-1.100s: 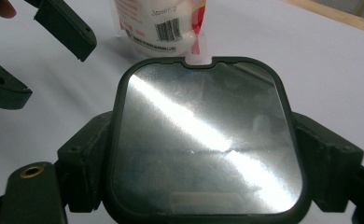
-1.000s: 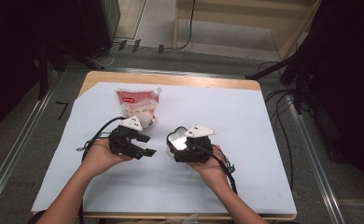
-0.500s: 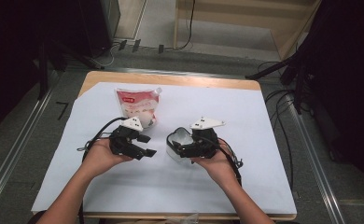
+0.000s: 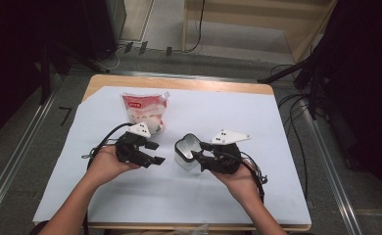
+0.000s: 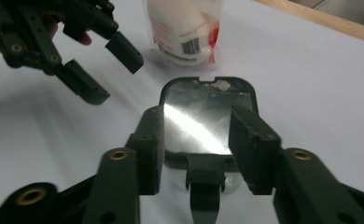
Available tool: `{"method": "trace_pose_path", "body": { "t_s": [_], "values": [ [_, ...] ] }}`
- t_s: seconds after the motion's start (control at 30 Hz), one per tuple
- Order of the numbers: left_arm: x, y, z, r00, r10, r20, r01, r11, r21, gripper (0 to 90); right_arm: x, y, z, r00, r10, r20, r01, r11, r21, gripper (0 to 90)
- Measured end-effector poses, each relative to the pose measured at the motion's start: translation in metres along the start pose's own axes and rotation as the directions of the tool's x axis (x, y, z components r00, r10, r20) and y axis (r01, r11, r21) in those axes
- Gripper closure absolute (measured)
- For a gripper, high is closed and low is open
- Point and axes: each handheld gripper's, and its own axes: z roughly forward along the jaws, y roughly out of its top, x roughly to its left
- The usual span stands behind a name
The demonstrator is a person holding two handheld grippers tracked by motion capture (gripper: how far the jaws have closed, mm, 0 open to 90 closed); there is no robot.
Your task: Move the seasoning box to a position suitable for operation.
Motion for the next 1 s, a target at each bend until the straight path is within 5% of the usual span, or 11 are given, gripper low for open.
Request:
{"method": "trace_pose_path", "body": {
  "t_s": [0.23,0.57,1.0],
  "values": [
    [0.001,0.001,0.001,1.0,0.003,0.004,-0.003,1.0,-0.002,39.5,0.009,-0.009,-0.005,0.9992,-0.006,-0.041,0.006,1.0,0.013,90.0],
    [0.002,0.005,0.002,0.9999,0.01,0.008,-0.01,0.9998,-0.014,38.2,0.011,-0.027,0.009,0.9965,-0.004,-0.084,0.011,0.996,0.092,90.0],
    [0.0,0.005,0.002,0.9998,0.014,0.011,-0.014,0.9996,-0.023,36.1,-0.002,-0.036,0.02,0.9967,0.026,-0.077,-0.014,0.988,0.156,90.0]
  ]
}}
